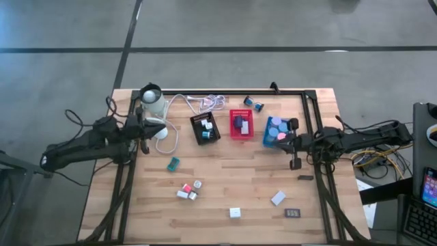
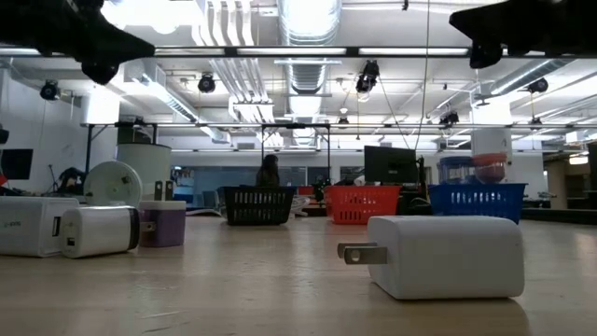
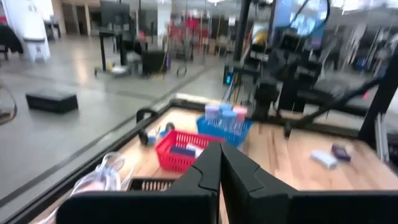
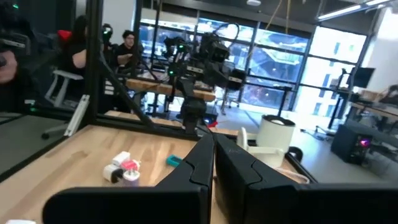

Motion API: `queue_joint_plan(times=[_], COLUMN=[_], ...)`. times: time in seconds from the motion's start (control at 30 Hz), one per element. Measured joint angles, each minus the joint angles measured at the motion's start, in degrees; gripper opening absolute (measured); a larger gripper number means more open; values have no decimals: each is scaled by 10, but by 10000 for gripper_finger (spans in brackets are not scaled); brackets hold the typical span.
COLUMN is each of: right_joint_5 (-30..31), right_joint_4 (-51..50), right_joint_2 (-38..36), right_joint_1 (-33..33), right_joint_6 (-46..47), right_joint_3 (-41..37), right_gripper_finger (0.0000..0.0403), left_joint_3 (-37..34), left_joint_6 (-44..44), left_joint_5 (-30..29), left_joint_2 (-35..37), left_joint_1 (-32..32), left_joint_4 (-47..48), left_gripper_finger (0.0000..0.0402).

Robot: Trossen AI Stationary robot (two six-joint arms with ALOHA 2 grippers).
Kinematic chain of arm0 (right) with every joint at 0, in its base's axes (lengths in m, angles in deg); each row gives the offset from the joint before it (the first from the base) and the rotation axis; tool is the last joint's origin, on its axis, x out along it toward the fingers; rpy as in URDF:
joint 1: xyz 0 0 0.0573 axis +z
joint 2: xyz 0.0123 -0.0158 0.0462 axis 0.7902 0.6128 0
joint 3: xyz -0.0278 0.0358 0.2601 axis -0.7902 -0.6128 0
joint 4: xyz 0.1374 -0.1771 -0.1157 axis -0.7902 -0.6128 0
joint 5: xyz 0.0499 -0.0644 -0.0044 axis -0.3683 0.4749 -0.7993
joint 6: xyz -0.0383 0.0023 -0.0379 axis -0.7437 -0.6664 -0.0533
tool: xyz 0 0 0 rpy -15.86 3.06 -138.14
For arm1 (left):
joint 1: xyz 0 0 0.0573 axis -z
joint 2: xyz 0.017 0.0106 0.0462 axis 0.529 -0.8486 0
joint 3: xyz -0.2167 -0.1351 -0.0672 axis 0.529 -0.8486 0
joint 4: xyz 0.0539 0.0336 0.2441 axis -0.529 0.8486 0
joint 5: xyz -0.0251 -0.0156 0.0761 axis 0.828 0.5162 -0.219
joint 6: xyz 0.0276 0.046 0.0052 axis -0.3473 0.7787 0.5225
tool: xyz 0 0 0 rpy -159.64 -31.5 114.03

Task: Pick & Place Office items
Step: Put the light blue digital clock into the red bin

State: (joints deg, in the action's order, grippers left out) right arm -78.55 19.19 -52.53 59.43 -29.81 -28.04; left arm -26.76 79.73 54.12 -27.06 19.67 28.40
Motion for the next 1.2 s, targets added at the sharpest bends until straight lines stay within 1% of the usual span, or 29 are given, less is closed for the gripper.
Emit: queue_joint_plan(times=[0.1,0.33,0.53,0.63,0.77,0.87,1.03,1.2], right_joint_5=[2,1,1,1,1,1,2,14], right_joint_4=[0,-3,-3,-2,-2,-4,-11,-48], right_joint_2=[-13,-21,-23,-27,-44,-63,-90,-118], right_joint_1=[0,0,0,0,0,0,0,0], right_joint_6=[1,25,53,70,74,74,74,73], right_joint_3=[-7,-21,-26,-25,-26,-32,-37,-38], right_gripper_finger=[11,11,11,11,11,11,11,11], left_joint_3=[58,191,264,278,270,262,254,254], left_joint_6=[14,64,66,62,67,83,135,165], left_joint_5=[-3,-5,-4,-4,0,5,44,57], left_joint_2=[-51,-194,-290,-322,-353,-368,-393,-420], left_joint_1=[0,1,1,1,1,3,12,29], left_joint_4=[74,266,379,412,436,434,432,427], left_gripper_finger=[6,6,19,36,74,107,161,206])
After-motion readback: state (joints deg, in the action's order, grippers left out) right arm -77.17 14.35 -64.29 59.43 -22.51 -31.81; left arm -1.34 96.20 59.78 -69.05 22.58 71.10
